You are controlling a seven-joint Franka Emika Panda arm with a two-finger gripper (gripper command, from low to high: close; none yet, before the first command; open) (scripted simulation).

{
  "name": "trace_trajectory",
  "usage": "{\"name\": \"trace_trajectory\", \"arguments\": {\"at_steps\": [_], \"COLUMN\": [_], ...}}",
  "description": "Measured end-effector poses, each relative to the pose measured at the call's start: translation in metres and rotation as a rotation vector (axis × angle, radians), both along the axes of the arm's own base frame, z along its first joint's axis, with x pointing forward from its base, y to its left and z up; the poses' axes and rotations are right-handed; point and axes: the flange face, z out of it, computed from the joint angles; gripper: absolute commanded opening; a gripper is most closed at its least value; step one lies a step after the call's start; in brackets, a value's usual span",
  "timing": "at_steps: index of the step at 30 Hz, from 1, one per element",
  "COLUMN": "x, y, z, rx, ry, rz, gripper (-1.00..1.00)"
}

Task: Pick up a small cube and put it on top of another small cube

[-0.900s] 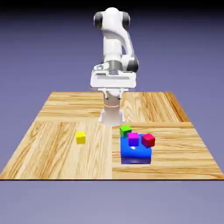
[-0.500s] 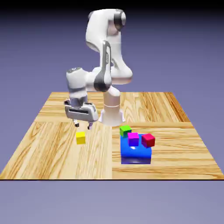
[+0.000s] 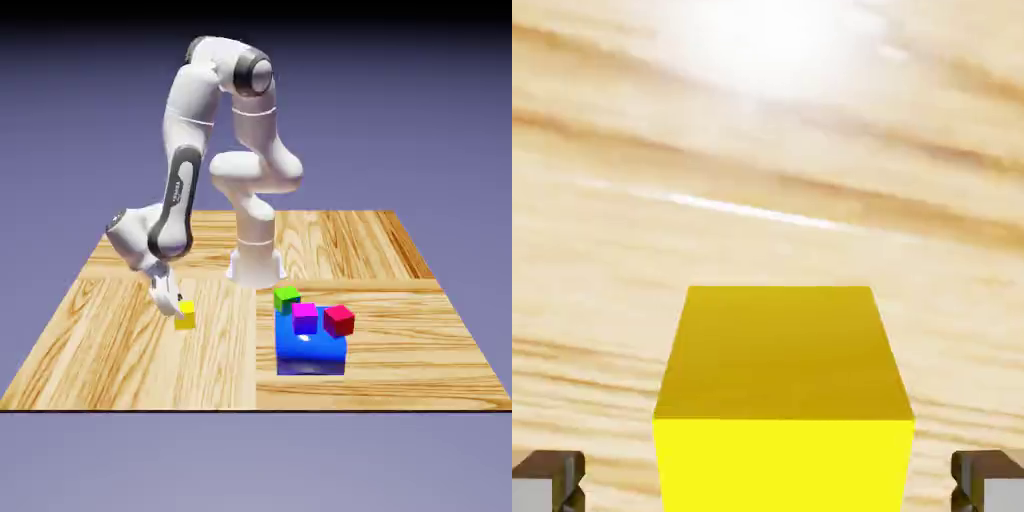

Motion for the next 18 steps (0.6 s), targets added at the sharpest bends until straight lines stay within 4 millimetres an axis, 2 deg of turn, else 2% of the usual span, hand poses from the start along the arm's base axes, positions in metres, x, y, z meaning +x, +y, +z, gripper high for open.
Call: {"name": "trace_trajectory", "arguments": {"at_steps": [1, 3, 10, 12, 14, 18], "x": [0.0, 0.0, 0.004, 0.004, 0.04, 0.101], "y": [0.0, 0.0, -0.022, -0.022, 0.004, 0.068], "z": [-0.001, -0.001, 0.063, 0.063, 0.072, 0.091], "rx": [0.0, 0.0, 0.001, 0.001, 0.01, 0.027], "ry": [0.0, 0.0, -0.002, -0.002, -0.03, -0.074], "rz": [0.0, -0.001, -0.001, -0.001, 0.229, 0.689], "gripper": [-1.0, -1.0, -1.0, -1.0, -1.0, -1.0]}}
